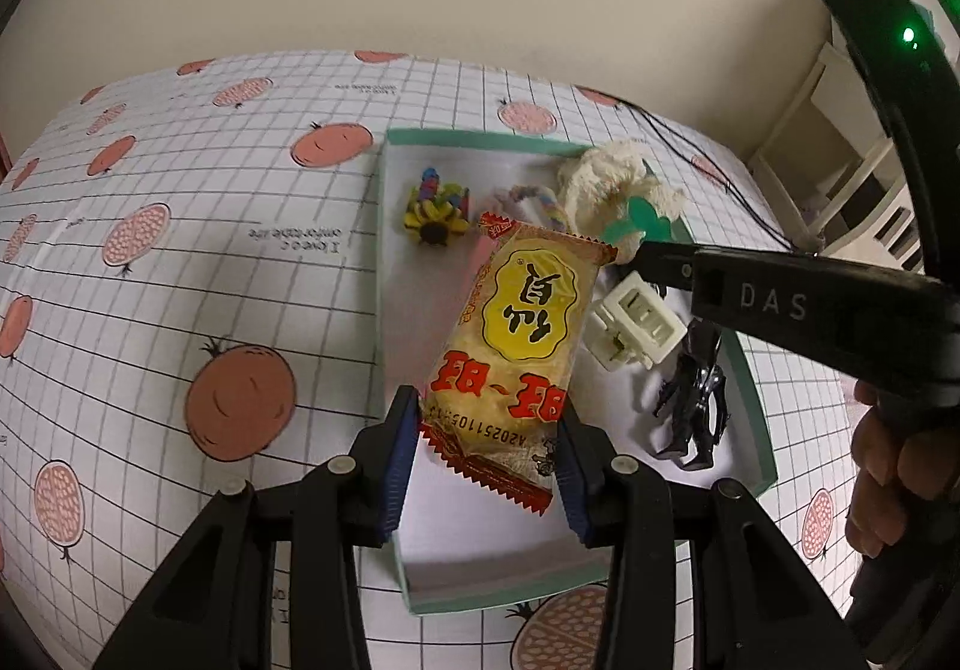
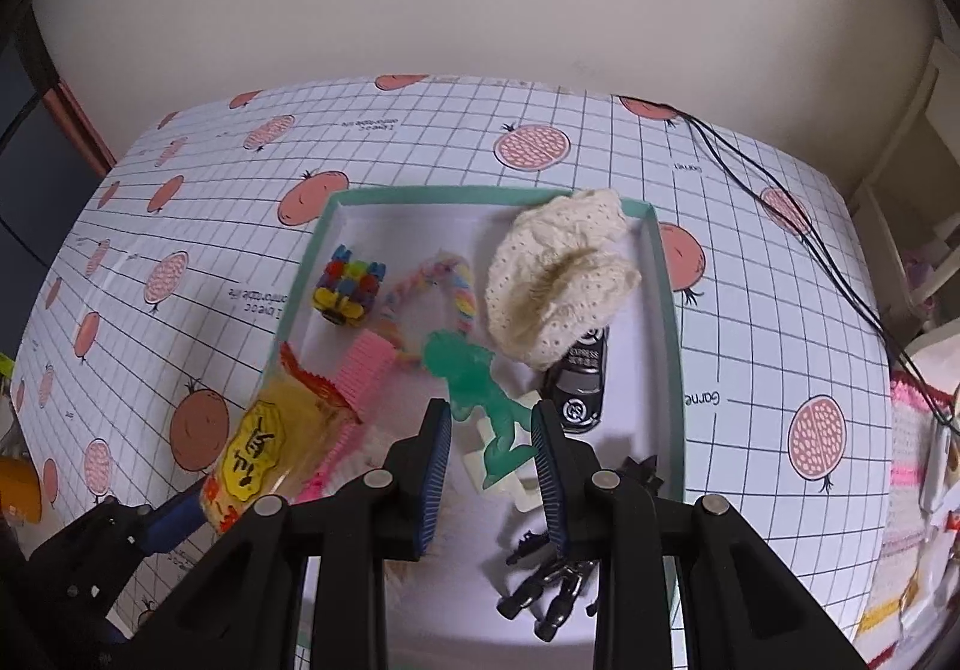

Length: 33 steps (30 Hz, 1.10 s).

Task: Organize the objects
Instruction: 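Carry snack packet over tray with left gripper while right carries green figure, then lower snack packet into tray and open left gripper while right releases figure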

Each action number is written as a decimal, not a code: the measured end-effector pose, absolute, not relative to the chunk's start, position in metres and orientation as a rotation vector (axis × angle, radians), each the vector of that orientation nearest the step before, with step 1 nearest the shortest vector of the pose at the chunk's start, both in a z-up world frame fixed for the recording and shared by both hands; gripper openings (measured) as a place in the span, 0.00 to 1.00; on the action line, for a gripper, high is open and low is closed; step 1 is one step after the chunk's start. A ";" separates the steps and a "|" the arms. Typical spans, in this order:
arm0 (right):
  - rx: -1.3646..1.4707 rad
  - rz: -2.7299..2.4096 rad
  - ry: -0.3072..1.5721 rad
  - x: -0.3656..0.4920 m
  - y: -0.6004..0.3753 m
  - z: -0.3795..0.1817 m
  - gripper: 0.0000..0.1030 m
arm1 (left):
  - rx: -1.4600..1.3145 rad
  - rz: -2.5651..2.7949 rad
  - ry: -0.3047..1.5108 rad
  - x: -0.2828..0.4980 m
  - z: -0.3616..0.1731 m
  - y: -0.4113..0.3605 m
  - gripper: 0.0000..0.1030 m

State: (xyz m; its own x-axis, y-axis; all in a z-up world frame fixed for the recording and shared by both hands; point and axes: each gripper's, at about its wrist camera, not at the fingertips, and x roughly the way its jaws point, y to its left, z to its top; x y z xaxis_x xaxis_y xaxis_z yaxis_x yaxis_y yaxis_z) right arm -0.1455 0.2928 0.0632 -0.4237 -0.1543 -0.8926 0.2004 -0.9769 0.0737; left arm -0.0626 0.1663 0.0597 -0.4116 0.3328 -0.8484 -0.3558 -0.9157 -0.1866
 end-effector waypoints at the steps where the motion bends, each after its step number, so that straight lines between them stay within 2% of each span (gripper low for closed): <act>1: 1.556 -2.485 0.066 -0.146 0.294 0.062 0.29 | -1.407 2.330 0.038 -0.063 0.057 0.170 0.42; 16: 1.603 -2.485 0.069 -0.151 0.300 0.044 0.30 | -1.411 2.303 0.118 -0.061 0.046 0.201 0.43; 18: 1.607 -2.486 0.056 -0.151 0.301 0.043 0.31 | -1.414 2.305 0.122 -0.063 0.047 0.202 0.46; 21: 1.604 -2.496 0.071 -0.150 0.302 0.045 0.31 | -1.429 2.308 0.112 -0.063 0.047 0.199 0.54; 33: 1.561 -2.532 -0.001 -0.131 0.313 0.063 0.31 | -1.399 2.295 0.063 -0.060 0.064 0.184 0.55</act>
State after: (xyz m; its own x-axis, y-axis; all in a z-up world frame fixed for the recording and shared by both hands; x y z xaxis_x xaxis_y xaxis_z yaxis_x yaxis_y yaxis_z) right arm -0.1311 0.3134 0.0629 -0.4388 -0.1420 -0.8873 0.1411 -0.9861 0.0880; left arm -0.0604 0.1843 0.0635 -0.3850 0.3507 -0.8537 -0.3968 -0.8980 -0.1900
